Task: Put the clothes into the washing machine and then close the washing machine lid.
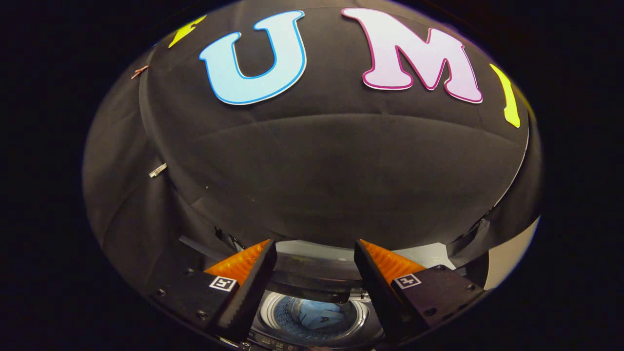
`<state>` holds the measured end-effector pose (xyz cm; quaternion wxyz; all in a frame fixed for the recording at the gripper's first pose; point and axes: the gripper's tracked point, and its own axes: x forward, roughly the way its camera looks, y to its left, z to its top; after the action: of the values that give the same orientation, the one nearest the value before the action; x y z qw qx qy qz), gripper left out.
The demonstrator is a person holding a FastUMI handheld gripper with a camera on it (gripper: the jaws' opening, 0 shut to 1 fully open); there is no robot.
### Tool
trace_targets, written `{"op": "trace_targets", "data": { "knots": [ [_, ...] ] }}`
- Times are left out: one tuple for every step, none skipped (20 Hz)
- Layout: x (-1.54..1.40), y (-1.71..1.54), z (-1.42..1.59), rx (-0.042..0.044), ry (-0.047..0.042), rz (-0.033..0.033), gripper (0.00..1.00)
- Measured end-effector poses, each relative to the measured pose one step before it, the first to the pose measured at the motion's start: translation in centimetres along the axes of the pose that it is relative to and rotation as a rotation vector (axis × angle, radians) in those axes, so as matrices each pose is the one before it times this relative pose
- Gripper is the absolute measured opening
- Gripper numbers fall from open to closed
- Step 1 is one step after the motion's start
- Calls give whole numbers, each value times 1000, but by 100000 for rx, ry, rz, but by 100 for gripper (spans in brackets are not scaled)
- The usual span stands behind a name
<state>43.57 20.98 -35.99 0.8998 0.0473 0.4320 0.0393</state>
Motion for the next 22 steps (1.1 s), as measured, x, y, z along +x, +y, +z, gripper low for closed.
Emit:
{"op": "trace_targets", "data": {
  "knots": [
    [-642,229,-552,77,483,114,100],
    [-712,121,-644,-390,258,67,100],
    [-590,170,-695,-179,-247,140,100],
    [-539,232,-673,-402,-92,262,100],
    [-627,189,-755,-127,-181,412,100],
    [-661,303,-935,-440,209,719,100],
    [-649,251,-951,-295,149,573,100],
    [-479,168,-959,-190,-3,691,100],
    [-544,264,-1148,-584,46,838,100],
    [-453,174,-1307,-638,-37,673,100],
    [-198,-162,-1983,-1245,1198,-827,100],
    [-79,-127,-2077,-601,2600,22,100],
    [-146,319,-2004,433,2036,1360,100],
    [132,408,-1877,16,1723,1207,99],
    [-110,342,-1454,-469,417,773,99],
    [-244,403,-806,-983,-377,1028,99],
    [-402,456,-740,-1350,-358,735,99],
    [-521,327,-614,-889,-240,699,99],
    [-367,263,-346,-790,-412,368,99],
    [-476,151,-152,-531,-508,293,99],
    [-426,84,-56,-87,-219,373,99],
    [-272,83,-152,221,-181,289,99]
  ]
}}
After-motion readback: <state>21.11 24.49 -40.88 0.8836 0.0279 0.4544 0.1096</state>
